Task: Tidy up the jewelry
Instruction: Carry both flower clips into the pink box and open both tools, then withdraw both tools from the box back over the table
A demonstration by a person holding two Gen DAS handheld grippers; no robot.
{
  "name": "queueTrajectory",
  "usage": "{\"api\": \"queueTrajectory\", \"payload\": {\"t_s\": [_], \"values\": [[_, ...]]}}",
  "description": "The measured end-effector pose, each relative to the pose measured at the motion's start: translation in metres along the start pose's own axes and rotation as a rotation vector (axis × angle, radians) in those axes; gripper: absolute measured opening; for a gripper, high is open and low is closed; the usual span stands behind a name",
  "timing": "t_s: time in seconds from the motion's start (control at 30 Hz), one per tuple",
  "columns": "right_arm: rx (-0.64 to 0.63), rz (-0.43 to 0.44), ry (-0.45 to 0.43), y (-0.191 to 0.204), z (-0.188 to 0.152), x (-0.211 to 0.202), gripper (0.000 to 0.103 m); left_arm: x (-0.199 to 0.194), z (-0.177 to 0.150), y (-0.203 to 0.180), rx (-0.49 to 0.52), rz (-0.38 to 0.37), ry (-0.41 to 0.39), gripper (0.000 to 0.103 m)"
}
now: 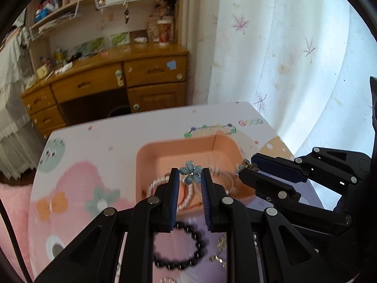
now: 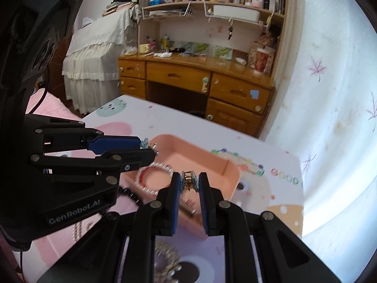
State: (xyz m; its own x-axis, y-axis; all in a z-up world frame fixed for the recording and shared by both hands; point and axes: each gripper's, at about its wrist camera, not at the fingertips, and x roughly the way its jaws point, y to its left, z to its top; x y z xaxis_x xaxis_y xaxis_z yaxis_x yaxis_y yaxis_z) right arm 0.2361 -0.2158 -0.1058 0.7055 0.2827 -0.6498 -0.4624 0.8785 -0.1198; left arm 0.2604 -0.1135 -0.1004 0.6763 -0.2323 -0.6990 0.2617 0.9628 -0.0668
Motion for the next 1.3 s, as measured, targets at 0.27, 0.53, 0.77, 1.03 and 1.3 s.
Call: {"api": "queueTrajectory", "payload": {"t_s": [0.27,0.53,0.77,1.03,1.3], "values": [[0.043,-0.025,0.048,-0.013,0.002,0.015,0.016,0.015,0.01,-0.006,0.031,-0.028,0.022,0.029],[0.078,-0.034,0.092,-0.013,-0.009,0.014,0.032,0.016,0.003,0.009,-0.003,-0.042,0.048,0.053],[0.147,-0.034,0.184,0.001,-0.026,0.015,0.039,0.014,-0.019,0.03,-0.003,-0.038,0.112,0.06],[0.463,0.102,0.337,0.02,-0.067,0.003,0.047,0.003,-0.074,0.061,-0.072,-0.043,0.283,0.061],[0.778,0.082,0.423,0.042,-0.101,-0.012,0.047,-0.018,-0.12,0.081,-0.019,-0.057,0.403,0.064]]}}
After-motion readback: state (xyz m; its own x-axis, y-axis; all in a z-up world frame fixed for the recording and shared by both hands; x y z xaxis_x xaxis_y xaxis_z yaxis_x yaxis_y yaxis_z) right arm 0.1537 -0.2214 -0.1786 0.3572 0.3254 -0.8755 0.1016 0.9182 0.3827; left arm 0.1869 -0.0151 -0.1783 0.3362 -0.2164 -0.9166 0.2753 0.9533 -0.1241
